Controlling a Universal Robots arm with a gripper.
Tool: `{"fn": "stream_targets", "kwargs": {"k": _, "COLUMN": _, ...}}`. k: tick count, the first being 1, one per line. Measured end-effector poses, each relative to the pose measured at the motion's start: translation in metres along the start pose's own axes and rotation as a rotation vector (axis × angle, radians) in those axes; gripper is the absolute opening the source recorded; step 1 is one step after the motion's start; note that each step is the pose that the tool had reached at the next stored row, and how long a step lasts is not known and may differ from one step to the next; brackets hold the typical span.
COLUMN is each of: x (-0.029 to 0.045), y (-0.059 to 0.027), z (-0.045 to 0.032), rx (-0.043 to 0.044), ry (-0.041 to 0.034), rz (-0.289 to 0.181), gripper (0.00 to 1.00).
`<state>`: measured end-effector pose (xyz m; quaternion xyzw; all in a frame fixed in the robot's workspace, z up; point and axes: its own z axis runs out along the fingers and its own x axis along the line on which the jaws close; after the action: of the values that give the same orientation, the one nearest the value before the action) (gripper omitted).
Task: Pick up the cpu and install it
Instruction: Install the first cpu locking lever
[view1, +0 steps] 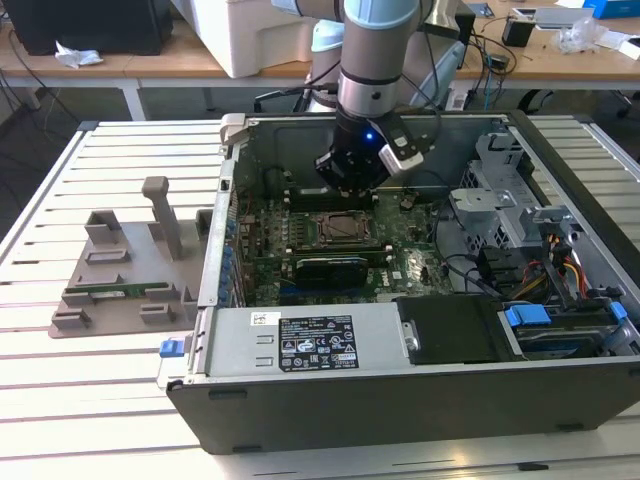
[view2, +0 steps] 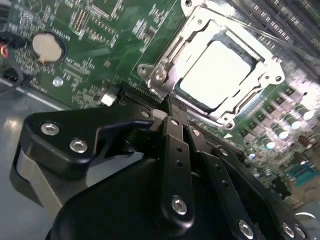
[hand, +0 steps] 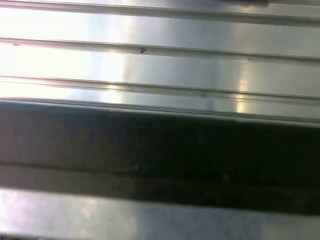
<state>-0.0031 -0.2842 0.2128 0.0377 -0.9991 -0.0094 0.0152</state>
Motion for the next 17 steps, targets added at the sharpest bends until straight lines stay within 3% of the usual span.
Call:
{"fn": "stream_targets", "kwargs": {"k": 2, "x": 0.0006, "y": -0.0071, "z": -0.0002, "rx": 0.0119, "ry": 0.0009, "rz": 0.001, "gripper": 0.11}}
{"fn": "stream_targets", "kwargs": {"k": 5, "x": 0.0018, "y": -0.0239, "z": -0.0005, "rx": 0.0133, "ry": 0.0010, "rz": 0.000, "gripper": 0.11}}
{"fn": "stream_targets", "kwargs": {"k": 8, "x": 0.0025, "y": -0.0324, "z": -0.0006, "rx": 0.0133, "ry": 0.0009, "rz": 0.000, "gripper": 0.11}}
{"fn": "stream_targets", "kwargs": {"k": 13, "x": 0.0026, "y": -0.0333, "z": -0.0028, "rx": 0.0137, "ry": 0.0011, "rz": 0.001, "gripper": 0.11}}
{"fn": "stream_targets", "kwargs": {"k": 17, "x": 0.0029, "y": -0.0331, "z": -0.0132, "rx": 0.0194, "ry": 0.0014, "rz": 0.001, "gripper": 0.11}}
